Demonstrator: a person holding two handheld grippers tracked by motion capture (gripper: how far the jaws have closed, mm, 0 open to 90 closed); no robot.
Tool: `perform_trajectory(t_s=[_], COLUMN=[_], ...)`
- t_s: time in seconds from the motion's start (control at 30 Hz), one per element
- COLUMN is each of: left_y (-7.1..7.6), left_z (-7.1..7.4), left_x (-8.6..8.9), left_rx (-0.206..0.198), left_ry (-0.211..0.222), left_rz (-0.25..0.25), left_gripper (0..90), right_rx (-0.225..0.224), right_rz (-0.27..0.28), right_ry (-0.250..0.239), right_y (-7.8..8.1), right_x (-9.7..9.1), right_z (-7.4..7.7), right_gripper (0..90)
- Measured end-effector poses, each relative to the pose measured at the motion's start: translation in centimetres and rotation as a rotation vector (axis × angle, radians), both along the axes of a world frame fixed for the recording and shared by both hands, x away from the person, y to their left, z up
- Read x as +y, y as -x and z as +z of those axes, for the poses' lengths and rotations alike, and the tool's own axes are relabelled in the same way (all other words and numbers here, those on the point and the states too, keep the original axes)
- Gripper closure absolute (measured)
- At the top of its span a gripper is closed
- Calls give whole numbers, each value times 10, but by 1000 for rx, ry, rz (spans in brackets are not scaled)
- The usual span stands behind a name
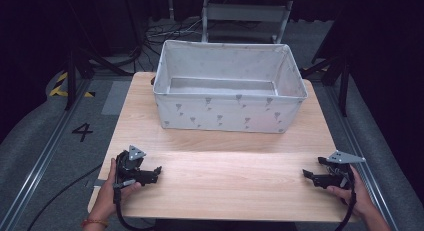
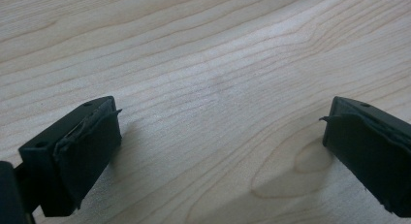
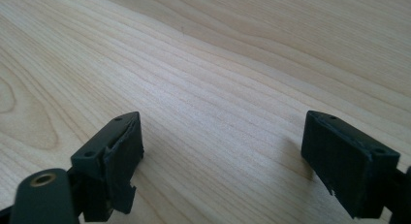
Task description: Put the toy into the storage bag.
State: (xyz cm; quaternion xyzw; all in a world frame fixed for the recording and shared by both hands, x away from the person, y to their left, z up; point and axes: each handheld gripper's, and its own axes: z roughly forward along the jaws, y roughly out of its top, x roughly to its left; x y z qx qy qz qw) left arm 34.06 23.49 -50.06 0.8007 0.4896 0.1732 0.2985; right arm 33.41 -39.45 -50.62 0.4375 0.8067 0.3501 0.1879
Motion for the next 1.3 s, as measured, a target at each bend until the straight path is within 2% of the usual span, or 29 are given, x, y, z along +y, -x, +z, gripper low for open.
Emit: perform_trajectory(t_s=[0.17,1.3], left_y=[0,-1], left_z=[0,0], left_x=[0,0], left_rx=[0,-2], left_ry=[1,-1], left_rz=[0,-1], left_gripper=[5,3], right_rx=[17,17], right_rz=[-12,-13], right_ry=[-12,-13], right_y=[-1,-1], right_x=[-1,-1], right_z=[0,0], right_gripper=[148,148])
